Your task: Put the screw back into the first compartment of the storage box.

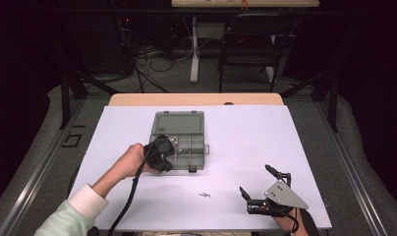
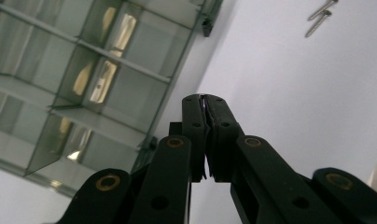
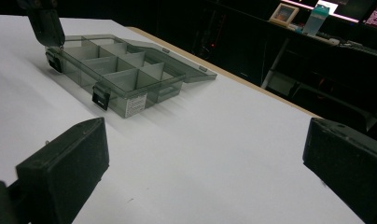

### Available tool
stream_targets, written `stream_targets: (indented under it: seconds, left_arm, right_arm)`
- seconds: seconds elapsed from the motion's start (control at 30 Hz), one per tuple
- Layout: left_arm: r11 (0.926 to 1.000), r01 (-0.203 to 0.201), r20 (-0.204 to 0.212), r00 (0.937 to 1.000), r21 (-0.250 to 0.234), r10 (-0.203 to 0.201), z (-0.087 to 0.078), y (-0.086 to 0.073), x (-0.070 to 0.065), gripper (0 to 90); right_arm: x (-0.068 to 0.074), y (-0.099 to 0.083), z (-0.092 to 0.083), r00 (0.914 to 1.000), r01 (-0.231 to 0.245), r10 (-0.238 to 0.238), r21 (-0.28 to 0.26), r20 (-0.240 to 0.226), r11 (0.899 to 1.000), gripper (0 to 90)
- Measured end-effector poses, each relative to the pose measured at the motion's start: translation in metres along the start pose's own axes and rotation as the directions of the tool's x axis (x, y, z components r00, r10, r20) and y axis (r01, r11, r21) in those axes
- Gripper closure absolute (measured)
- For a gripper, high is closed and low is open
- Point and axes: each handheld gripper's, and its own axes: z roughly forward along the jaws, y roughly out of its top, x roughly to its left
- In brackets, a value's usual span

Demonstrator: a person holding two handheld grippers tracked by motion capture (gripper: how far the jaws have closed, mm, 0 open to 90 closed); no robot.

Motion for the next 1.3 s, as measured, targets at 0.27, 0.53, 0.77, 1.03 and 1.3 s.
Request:
stream_targets:
  seconds: [0.27, 0.53, 0.77, 1.03, 1.3]
  left_arm:
    - [0.9989, 0.046, -0.031, 0.9984, -0.011, -0.046, -0.012, -0.007, 0.017, 87.5]
    - [0.9971, 0.074, -0.067, 0.9949, -0.013, -0.075, -0.026, -0.011, 0.031, 87.5]
    - [0.9929, 0.119, -0.086, 0.9892, -0.012, -0.119, -0.028, -0.014, 0.047, 87.5]
    - [0.9853, 0.171, -0.089, 0.9813, -0.010, -0.171, -0.026, -0.013, 0.069, 87.4]
    - [0.9765, 0.216, -0.094, 0.9721, -0.002, -0.215, -0.016, -0.010, 0.086, 87.4]
  right_arm:
    - [0.000, 0.000, 0.000, 1.0000, -0.001, 0.001, 0.000, -0.003, 1.000, 0.0]
    - [0.000, 0.000, 0.000, 1.0000, -0.001, 0.001, 0.001, -0.003, 1.000, 0.0]
    - [0.000, 0.000, 0.000, 1.0000, -0.001, 0.001, 0.002, -0.003, 1.000, 0.0]
    - [0.000, 0.000, 0.000, 1.0000, -0.002, 0.002, 0.001, -0.004, 1.000, 0.0]
    - [0.000, 0.000, 0.000, 1.0000, 0.000, 0.000, 0.004, -0.003, 1.000, 0.0]
